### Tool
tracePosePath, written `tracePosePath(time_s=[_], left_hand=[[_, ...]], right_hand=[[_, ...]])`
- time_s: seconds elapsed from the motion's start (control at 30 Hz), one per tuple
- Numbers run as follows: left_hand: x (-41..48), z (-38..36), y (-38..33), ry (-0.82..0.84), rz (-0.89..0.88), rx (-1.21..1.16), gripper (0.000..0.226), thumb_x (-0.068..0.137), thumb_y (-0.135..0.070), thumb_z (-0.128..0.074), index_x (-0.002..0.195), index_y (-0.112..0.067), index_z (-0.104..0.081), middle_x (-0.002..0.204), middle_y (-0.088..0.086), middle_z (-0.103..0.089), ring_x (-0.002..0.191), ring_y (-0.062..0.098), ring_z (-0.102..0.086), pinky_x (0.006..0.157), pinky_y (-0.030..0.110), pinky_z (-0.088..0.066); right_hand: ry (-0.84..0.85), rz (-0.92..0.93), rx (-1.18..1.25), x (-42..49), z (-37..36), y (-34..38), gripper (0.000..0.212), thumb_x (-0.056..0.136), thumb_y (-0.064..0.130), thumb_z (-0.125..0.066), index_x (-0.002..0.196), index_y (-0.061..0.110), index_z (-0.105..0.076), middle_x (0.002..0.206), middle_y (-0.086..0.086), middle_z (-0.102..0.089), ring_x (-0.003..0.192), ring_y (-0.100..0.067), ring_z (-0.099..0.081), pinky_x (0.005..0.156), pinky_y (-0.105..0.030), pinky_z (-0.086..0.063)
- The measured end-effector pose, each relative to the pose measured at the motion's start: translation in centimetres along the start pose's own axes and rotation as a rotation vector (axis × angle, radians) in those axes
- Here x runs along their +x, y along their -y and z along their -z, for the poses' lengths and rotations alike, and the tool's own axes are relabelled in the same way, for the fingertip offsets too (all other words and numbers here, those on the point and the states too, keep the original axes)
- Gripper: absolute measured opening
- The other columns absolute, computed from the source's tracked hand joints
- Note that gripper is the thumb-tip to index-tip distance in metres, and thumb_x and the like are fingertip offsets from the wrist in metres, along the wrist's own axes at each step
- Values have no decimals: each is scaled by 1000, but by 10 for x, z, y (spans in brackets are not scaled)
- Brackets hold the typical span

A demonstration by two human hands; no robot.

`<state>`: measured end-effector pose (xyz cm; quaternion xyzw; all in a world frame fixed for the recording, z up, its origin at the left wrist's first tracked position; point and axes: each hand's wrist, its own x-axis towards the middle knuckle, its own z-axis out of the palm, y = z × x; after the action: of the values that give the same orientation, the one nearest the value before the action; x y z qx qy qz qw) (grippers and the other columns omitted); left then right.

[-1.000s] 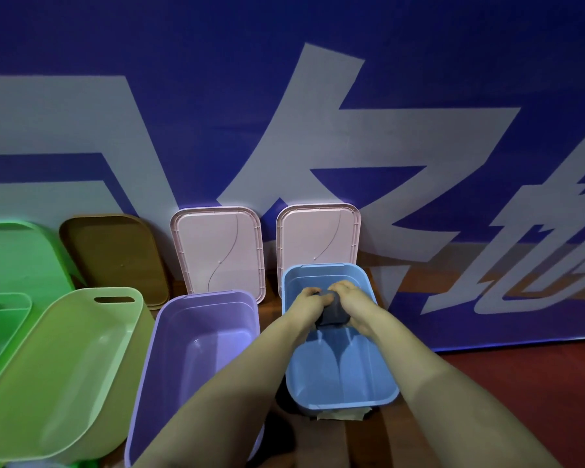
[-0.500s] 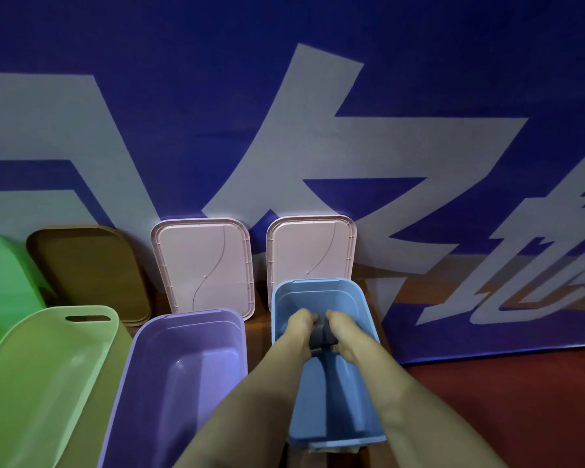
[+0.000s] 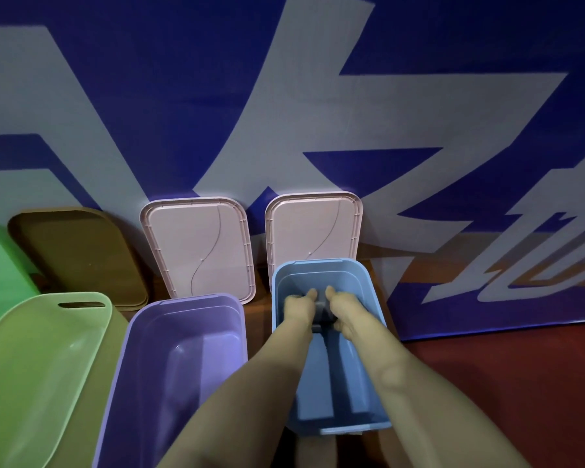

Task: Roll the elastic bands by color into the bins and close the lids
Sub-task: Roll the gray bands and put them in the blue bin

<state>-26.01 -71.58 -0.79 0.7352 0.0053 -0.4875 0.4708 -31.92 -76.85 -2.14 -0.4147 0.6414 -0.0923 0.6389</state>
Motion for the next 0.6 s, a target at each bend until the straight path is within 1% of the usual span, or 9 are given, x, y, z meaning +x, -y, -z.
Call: tracePosePath(time_s=[0.1,0.23,0.27,0.33,0.4,0.43,0.47,0.5,0.6], left_hand=[[-3,2,-2,6,31,65,42,99,-29,-47,129,1,-53,128,19,-57,110,34,-55,76,34,-42],[-2,4,-2,0,51,124,47,99,-33,-45,130,1,-52,131,19,-55,119,35,-52,95,37,-41],[-2,4,-3,-1,52,135,47,99,-35,-45,129,1,-52,130,20,-56,119,36,-53,95,37,-41],[-4,3,-3,0,54,141,48,99,-38,-44,126,0,-55,125,20,-59,114,37,-57,89,38,-45],[-6,3,-3,-11,69,108,50,98,-42,-43,124,-1,-56,118,20,-62,106,38,-61,82,39,-50],[-6,4,-4,-19,82,89,51,98,-43,-42,123,0,-56,116,20,-63,104,39,-62,82,40,-51],[-6,5,-4,-33,91,61,51,99,-42,-40,123,0,-55,116,20,-62,104,39,-62,83,42,-52],[-8,6,-4,-38,104,17,50,99,-41,-38,123,1,-53,117,20,-60,105,40,-61,86,43,-52],[-10,8,-7,-4,118,-185,38,97,-29,-40,124,-6,-52,111,15,-55,99,38,-58,89,50,-52]], right_hand=[[-52,52,-137,3,-2,0,52,100,39,-39,133,-1,-48,137,-20,-51,125,-39,-48,106,-44,-40],[-88,114,-239,5,0,-5,54,97,44,-43,128,2,-55,129,-20,-58,119,-38,-52,102,-42,-42],[-98,126,-230,7,0,-7,52,96,45,-46,125,3,-58,125,-19,-60,116,-37,-55,99,-40,-44],[-135,174,-195,6,-1,-10,47,94,43,-52,114,2,-64,115,-18,-65,108,-36,-59,92,-37,-46],[-159,213,-179,7,-2,-14,44,91,44,-57,97,2,-67,104,-19,-68,98,-36,-62,89,-38,-50],[-159,220,-175,6,-2,-13,44,91,45,-57,91,2,-67,100,-19,-69,94,-35,-62,89,-39,-51],[-156,228,-162,6,-3,-13,44,92,45,-55,91,2,-66,99,-19,-69,93,-34,-62,88,-39,-50],[-152,211,-146,6,-3,-12,47,94,45,-51,98,1,-67,105,-19,-68,97,-34,-61,88,-37,-49],[-120,124,-85,3,-2,-6,52,100,41,-36,127,1,-55,130,-18,-56,119,-35,-52,96,-38,-40]])
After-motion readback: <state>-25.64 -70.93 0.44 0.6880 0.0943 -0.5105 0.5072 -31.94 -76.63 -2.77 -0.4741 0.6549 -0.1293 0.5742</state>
